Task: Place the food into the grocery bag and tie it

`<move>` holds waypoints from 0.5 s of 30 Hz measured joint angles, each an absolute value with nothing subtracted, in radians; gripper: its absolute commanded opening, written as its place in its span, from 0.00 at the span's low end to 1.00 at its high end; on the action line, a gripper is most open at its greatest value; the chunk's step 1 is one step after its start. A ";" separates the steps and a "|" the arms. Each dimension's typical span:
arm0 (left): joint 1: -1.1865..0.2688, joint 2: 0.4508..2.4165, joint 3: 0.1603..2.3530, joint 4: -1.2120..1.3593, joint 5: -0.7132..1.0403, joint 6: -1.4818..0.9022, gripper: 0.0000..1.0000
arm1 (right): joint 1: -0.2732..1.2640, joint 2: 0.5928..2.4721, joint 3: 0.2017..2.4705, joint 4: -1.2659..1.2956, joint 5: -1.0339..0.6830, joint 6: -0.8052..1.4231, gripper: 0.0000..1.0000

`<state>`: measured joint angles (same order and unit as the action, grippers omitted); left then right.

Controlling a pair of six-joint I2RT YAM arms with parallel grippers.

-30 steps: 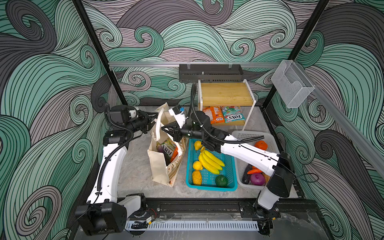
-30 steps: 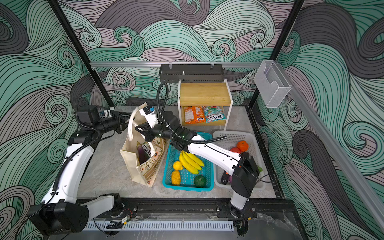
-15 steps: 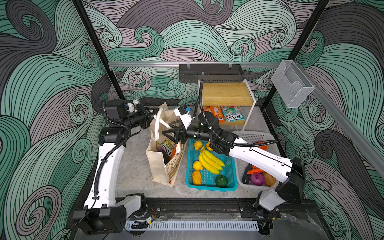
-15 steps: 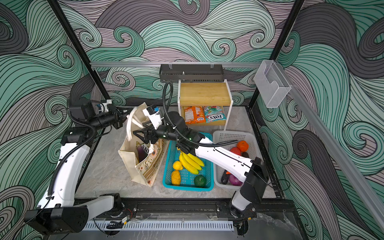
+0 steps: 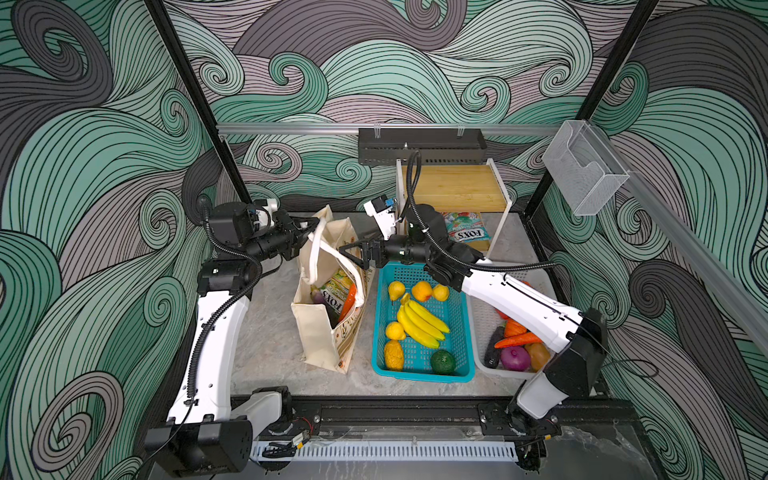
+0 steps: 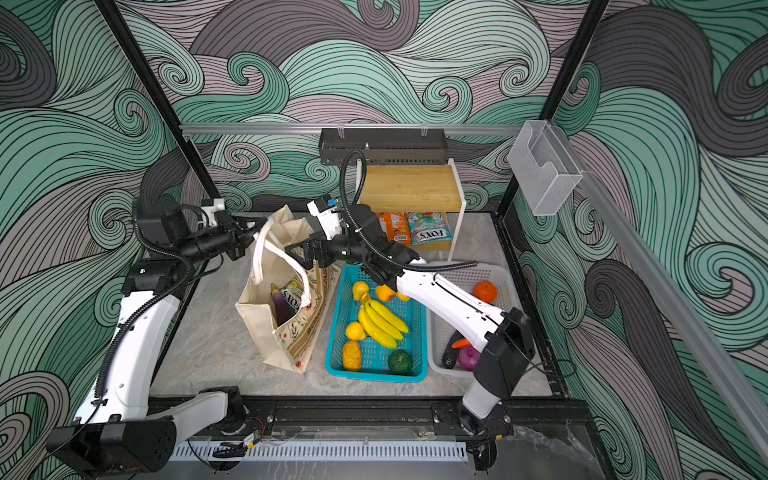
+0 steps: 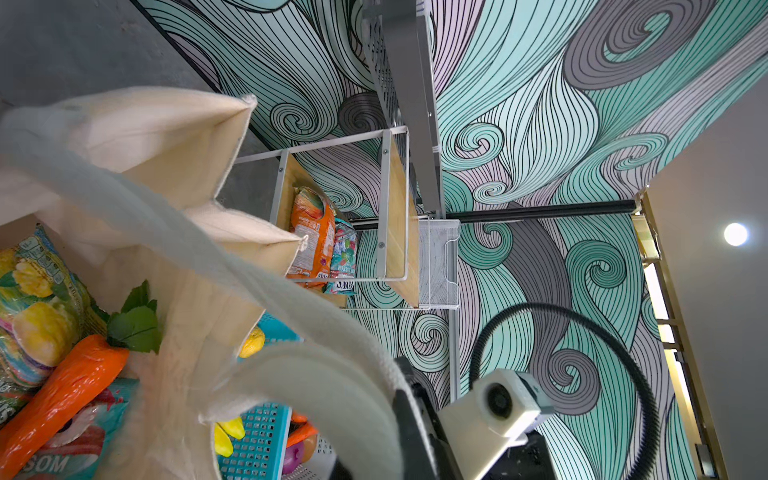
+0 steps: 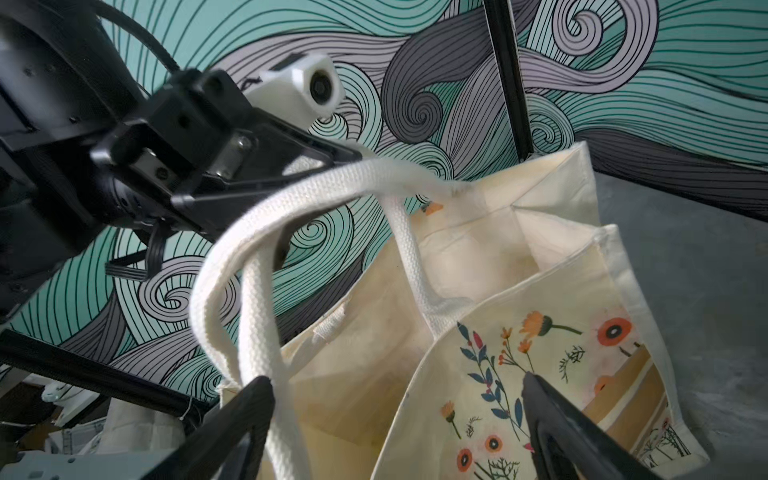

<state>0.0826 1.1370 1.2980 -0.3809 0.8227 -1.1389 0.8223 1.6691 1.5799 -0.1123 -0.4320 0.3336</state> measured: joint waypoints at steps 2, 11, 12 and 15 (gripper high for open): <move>0.083 1.134 1.283 -0.365 0.843 -1.129 0.00 | 0.823 1.696 1.580 -0.109 -0.461 0.312 0.75; 0.083 1.114 1.279 -0.326 0.904 -1.098 0.00 | 0.832 1.735 1.560 -0.005 -0.616 0.239 0.60; 0.083 1.113 1.278 -0.325 0.909 -1.092 0.00 | 0.835 1.735 1.553 0.016 -0.632 0.232 0.60; 0.083 1.104 1.260 -0.309 0.925 -1.086 0.00 | 0.848 1.737 1.542 0.045 -0.667 0.191 0.54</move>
<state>0.0826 1.1038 1.2598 -0.3088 0.9253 -1.0859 0.8482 1.7370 1.5421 0.0448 -0.6674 0.1913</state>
